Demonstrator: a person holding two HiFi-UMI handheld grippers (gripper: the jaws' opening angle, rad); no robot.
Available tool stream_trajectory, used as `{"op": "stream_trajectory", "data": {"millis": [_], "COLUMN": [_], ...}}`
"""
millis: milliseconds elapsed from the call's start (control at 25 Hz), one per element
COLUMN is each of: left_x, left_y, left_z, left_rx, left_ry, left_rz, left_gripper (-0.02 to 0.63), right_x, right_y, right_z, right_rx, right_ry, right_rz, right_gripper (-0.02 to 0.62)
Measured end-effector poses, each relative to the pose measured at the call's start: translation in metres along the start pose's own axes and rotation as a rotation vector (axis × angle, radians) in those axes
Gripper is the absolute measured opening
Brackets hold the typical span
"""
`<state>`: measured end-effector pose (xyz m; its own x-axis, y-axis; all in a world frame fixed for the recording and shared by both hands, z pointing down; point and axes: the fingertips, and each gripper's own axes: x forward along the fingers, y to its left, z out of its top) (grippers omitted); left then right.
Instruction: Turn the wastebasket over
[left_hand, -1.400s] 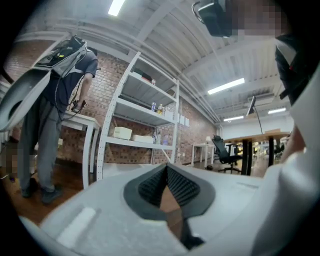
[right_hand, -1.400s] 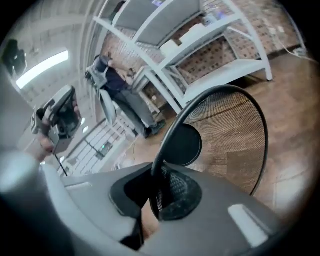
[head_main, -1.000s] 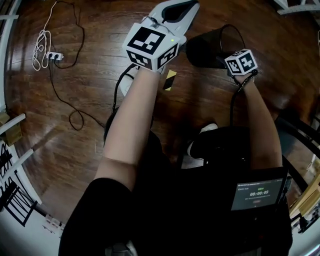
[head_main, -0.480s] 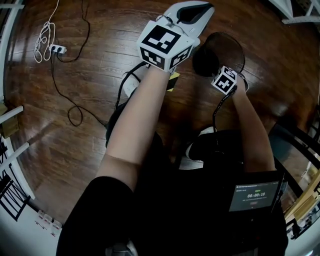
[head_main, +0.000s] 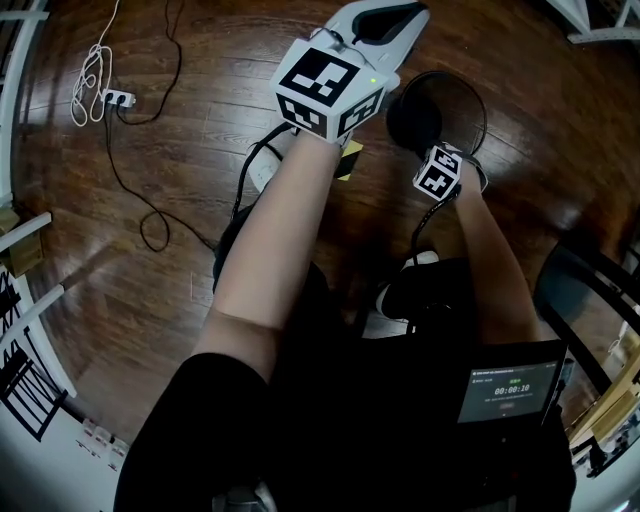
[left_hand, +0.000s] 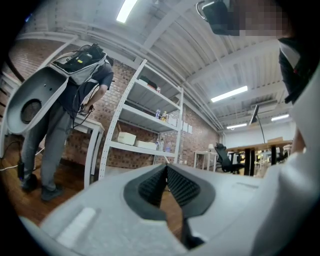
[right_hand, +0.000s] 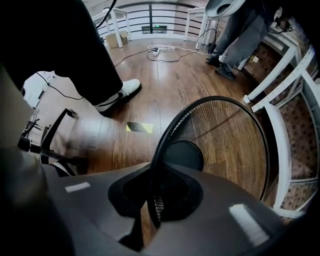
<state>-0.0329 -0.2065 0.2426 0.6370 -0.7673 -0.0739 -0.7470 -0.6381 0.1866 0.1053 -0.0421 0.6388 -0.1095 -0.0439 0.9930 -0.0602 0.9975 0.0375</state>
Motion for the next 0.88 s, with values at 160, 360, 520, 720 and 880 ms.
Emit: {"op": "stream_trajectory", "data": {"millis": [160, 360, 520, 720, 880], "left_x": [0.001, 0.004, 0.010, 0.016, 0.019], "left_y": [0.000, -0.001, -0.004, -0.021, -0.041], "left_z": [-0.001, -0.010, -0.017, -0.025, -0.034], "left_rx": [-0.010, -0.014, -0.043, -0.045, -0.003], "left_ry": [0.001, 0.011, 0.015, 0.038, 0.078], "left_rz": [0.007, -0.002, -0.016, -0.052, -0.092], "left_gripper": [0.003, 0.002, 0.003, 0.003, 0.003], "right_x": [-0.002, -0.015, -0.054, -0.142, -0.222], "right_y": [0.003, 0.004, -0.005, -0.049, -0.087], "right_z": [-0.002, 0.007, 0.016, 0.036, 0.039], "right_rx": [0.022, 0.041, 0.169, 0.377, 0.562], "right_ry": [-0.031, -0.104, -0.256, -0.606, -0.932], "right_rz": [0.000, 0.009, 0.001, -0.149, -0.249], "right_gripper": [0.078, 0.138, 0.186, 0.178, 0.128]}}
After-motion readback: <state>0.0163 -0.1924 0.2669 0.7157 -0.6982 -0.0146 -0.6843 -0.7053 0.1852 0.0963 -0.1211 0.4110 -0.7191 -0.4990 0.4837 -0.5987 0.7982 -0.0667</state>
